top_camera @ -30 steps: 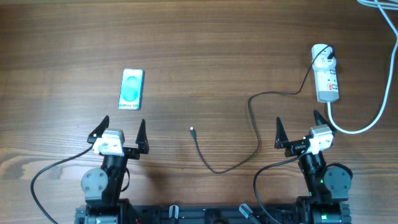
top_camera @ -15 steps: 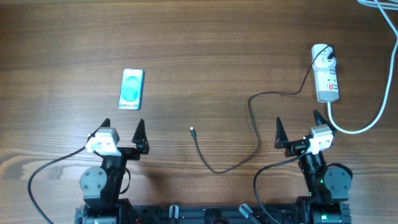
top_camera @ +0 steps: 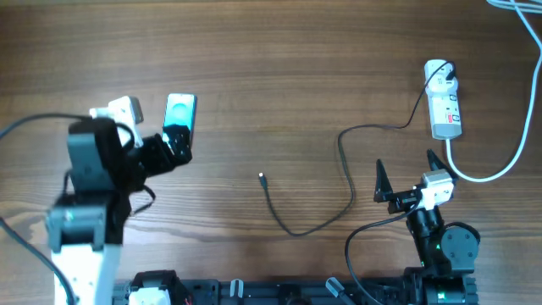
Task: Plug charger to phone and switch on socket
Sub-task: 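Move the left gripper over the Galaxy S25 phone and lower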
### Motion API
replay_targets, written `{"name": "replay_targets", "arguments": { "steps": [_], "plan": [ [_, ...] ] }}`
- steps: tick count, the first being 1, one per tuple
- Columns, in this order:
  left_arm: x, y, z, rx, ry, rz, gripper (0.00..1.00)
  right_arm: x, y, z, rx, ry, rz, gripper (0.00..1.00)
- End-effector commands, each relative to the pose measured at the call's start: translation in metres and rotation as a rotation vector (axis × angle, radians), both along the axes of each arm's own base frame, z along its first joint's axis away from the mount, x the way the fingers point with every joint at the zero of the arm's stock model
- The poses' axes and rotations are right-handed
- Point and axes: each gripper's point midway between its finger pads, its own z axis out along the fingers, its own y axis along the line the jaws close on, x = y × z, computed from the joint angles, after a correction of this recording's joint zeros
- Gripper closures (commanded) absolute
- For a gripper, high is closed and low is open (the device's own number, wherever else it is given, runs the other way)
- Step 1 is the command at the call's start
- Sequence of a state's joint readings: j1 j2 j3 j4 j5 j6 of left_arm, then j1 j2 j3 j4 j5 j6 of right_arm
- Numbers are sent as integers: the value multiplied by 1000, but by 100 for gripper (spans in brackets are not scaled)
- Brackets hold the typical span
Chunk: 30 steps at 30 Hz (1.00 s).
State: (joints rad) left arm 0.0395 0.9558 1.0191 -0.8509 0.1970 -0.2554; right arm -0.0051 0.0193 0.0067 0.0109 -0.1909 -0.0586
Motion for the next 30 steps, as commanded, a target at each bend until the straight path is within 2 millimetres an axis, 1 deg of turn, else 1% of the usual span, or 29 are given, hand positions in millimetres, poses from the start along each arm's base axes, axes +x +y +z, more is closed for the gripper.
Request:
{"name": "replay_targets", "arguments": {
  "steps": [1, 4, 7, 13, 14, 15, 16, 17, 18, 20, 22, 25, 30],
  "plan": [
    [25, -4, 39, 15, 20, -48, 0, -1, 3, 2, -13, -12, 14, 0],
    [35, -3, 59, 13, 61, -48, 0, -1, 3, 2, -13, -12, 14, 0],
    [48, -3, 74, 16, 8, -47, 0, -1, 3, 2, -13, -12, 14, 0],
    [49, -3, 75, 15, 2, -47, 0, -1, 3, 2, -14, -13, 14, 0],
    [47, -3, 73, 15, 13, -47, 23, -1, 3, 2, -13, -12, 14, 0],
    [47, -3, 71, 15, 22, -46, 62, -1, 3, 2, -14, -13, 14, 1],
    [46, -3, 69, 14, 34, -47, 93, -1, 3, 2, -13, -12, 14, 0],
    [46, -3, 65, 13, 50, -47, 96, -1, 3, 2, -14, -13, 14, 0],
    [48, -3, 62, 12, 60, -47, 96, -1, 3, 2, -14, -13, 14, 0],
    [52, -2, 48, 9, 109, -47, 96, -1, 3, 2, -13, -12, 14, 0],
    [57, -1, 28, 9, 183, -39, 96, -1, 3, 2, -13, -12, 14, 0],
    [68, 11, -9, 45, 310, 23, 96, -1, 3, 2, -13, -12, 14, 0],
    [83, 27, -62, 115, 460, 64, 96, -1, 3, 2, -13, -12, 14, 0]
  ]
}}
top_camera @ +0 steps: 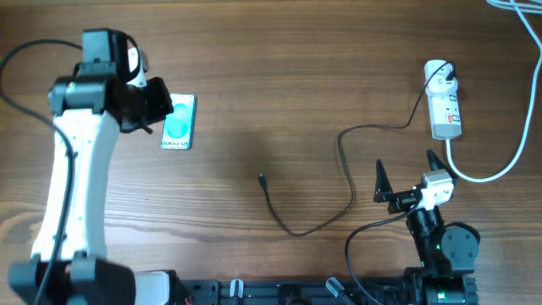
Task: Plug charger to phone and switch on socket
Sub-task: 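Move the left gripper over the Galaxy S25 phone and lower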
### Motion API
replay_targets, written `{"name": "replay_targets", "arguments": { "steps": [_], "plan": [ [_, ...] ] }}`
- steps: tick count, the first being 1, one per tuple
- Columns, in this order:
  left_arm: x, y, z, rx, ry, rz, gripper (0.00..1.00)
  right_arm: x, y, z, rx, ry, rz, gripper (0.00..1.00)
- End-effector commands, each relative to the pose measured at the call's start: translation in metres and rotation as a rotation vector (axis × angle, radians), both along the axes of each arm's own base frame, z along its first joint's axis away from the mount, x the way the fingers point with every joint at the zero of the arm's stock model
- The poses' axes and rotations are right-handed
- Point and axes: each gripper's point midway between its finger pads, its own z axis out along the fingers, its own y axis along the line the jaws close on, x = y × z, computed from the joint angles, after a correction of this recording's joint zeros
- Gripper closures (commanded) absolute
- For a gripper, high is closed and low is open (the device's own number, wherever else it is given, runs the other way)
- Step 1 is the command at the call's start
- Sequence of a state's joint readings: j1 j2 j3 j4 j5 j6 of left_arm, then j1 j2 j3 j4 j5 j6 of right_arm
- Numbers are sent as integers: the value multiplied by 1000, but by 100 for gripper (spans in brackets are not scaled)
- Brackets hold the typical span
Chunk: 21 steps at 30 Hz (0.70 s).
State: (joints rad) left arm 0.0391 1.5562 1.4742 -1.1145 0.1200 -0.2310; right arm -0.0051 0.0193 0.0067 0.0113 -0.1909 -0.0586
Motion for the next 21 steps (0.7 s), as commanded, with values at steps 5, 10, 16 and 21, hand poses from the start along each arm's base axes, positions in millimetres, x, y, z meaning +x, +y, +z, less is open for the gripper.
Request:
{"name": "replay_targets", "arguments": {
  "steps": [5, 10, 16, 21],
  "plan": [
    [27, 14, -59, 76, 117, 35, 96, -1, 3, 2, -13, -12, 14, 0],
    [53, 25, -98, 129, 128, 52, 85, -1, 3, 2, -13, -12, 14, 0],
    [59, 25, -143, 147, 199, -18, 0, -1, 3, 2, -13, -12, 14, 0],
    [53, 24, -170, 149, 265, -63, 0, -1, 3, 2, -13, -12, 14, 0]
  ]
}}
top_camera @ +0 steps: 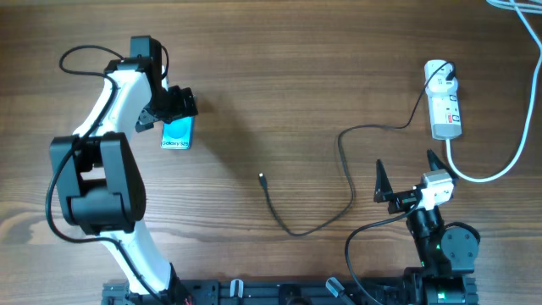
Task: Plug charger to phone and switch on socket
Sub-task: 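Move the left gripper over the Galaxy S25 phone and lower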
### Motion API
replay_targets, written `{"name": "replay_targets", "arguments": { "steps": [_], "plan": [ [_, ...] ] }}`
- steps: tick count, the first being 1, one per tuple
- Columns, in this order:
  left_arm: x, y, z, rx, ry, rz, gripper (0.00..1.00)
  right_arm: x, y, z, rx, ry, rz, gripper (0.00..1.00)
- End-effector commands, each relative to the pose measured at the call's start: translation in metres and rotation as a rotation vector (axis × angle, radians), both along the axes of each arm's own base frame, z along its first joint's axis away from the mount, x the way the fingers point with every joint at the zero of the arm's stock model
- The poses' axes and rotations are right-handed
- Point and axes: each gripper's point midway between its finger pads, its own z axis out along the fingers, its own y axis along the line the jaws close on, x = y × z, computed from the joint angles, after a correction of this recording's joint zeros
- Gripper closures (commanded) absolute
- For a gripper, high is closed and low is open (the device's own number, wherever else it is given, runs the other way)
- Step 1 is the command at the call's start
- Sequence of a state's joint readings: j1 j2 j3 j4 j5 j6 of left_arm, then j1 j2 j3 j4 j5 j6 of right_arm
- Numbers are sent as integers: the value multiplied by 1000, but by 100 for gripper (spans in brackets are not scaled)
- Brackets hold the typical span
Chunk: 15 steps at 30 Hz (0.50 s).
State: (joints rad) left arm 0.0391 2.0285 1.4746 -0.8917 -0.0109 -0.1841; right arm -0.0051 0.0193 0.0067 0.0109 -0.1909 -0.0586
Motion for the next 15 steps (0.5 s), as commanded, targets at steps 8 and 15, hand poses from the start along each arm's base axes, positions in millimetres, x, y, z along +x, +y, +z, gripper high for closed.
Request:
{"name": "replay_targets", "arguments": {
  "steps": [8, 15],
  "plan": [
    [-6, -12, -36, -17, 0, -172, 0, -1, 3, 2, -13, -12, 14, 0],
    [-25, -28, -50, -107, 37, -179, 19, -1, 3, 2, -14, -13, 14, 0]
  ]
}}
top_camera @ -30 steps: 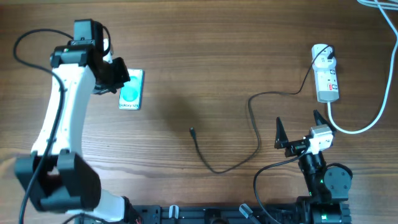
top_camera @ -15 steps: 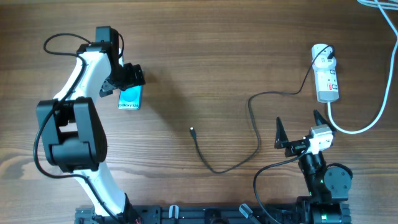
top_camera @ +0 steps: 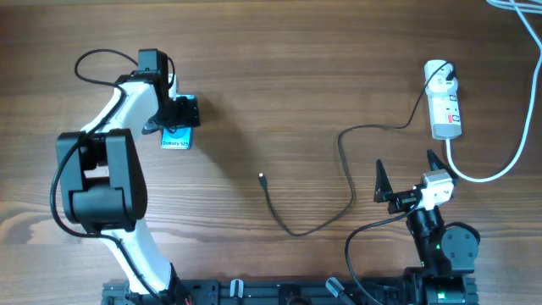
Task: Plug charger to phone and switch on socket
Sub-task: 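Move the left gripper over the Galaxy S25 phone and lower, then close the left gripper on the phone's bottom edge and lift it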
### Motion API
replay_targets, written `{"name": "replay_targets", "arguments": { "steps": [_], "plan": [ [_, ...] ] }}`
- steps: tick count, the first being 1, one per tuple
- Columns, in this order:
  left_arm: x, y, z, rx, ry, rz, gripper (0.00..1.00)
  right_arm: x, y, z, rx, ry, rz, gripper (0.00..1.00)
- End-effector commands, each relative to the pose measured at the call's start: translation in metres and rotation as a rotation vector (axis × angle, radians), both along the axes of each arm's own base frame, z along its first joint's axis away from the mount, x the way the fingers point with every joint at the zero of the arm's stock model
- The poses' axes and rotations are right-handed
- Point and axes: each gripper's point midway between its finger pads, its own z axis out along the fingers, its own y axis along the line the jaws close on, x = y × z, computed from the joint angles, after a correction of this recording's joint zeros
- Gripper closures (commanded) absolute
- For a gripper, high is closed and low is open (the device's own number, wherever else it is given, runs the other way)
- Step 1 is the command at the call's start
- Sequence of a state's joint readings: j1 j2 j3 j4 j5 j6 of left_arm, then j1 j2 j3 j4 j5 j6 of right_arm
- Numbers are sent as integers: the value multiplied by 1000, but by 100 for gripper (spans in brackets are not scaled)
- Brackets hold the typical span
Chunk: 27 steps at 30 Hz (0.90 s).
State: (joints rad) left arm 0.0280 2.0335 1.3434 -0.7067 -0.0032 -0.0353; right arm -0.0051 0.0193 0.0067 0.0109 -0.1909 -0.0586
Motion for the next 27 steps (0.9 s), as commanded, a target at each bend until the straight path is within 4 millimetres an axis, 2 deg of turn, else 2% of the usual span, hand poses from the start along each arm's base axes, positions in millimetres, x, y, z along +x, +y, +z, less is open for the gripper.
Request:
{"name": "replay_targets", "arguments": {
  "steps": [1, 3, 4, 10, 27],
  "plan": [
    [-28, -26, -20, -139, 105, -23, 22, -1, 3, 2, -14, -13, 14, 0],
    [-37, -38, -18, -193, 139, -32, 29, -1, 3, 2, -13, -12, 14, 0],
    [-40, -42, -18, -202, 154, -37, 30, -1, 3, 2, -13, -12, 14, 0],
    [-50, -73, -18, -195, 188, -118, 27, -1, 3, 2, -13, -12, 14, 0],
    [-46, -78, -18, -188, 167, -134, 22, -1, 3, 2, -14, -13, 14, 0]
  ]
}}
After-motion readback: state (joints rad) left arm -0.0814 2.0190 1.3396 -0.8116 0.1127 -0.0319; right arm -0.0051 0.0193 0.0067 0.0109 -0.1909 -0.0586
